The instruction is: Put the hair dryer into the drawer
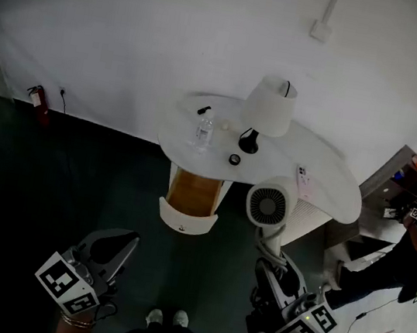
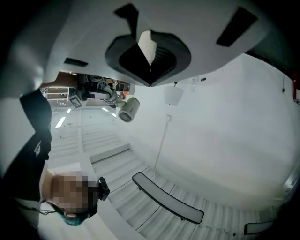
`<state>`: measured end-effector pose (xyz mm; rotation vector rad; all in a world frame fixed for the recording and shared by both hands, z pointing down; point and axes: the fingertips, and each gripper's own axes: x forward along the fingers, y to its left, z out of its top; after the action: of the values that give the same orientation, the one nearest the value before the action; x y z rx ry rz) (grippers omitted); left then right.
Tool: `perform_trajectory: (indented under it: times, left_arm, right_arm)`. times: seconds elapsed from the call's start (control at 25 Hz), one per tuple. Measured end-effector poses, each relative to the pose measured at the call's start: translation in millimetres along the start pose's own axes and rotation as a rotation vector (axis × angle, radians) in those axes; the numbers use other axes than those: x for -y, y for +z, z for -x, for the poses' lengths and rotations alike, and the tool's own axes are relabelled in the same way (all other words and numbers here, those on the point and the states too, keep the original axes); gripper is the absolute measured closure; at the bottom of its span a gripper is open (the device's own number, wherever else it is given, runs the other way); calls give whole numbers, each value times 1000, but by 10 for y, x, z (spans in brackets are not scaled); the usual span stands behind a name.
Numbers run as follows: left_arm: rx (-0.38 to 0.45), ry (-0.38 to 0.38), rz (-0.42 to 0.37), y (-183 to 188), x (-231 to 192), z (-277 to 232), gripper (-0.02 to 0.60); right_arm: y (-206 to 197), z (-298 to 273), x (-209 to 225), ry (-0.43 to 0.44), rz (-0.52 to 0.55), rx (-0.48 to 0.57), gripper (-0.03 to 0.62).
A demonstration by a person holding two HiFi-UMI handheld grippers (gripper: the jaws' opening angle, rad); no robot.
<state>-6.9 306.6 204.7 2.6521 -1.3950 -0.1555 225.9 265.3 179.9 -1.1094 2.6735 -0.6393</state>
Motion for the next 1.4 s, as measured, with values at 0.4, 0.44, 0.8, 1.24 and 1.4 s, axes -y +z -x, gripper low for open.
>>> perform_trajectory:
  times: [0.4, 0.44, 0.8, 1.24, 1.4]
  left_arm:
    - [3, -1, -14, -38, 257, -145, 574]
    - [3, 1, -15, -42, 264, -153, 574]
    - [0, 56, -25, -15, 330, -137, 574]
    - [18, 150, -21, -119, 439, -62, 574]
    - [2, 156, -16, -178, 507, -81, 574]
  right_arm:
    - [37, 141, 85, 53, 41, -14, 388]
    - [41, 145, 95, 62, 53, -14, 388]
    - [180, 186, 159, 84, 54, -22, 387]
    - [220, 371, 475, 110, 93, -6, 387]
    - [208, 380, 538, 79, 37, -43, 387]
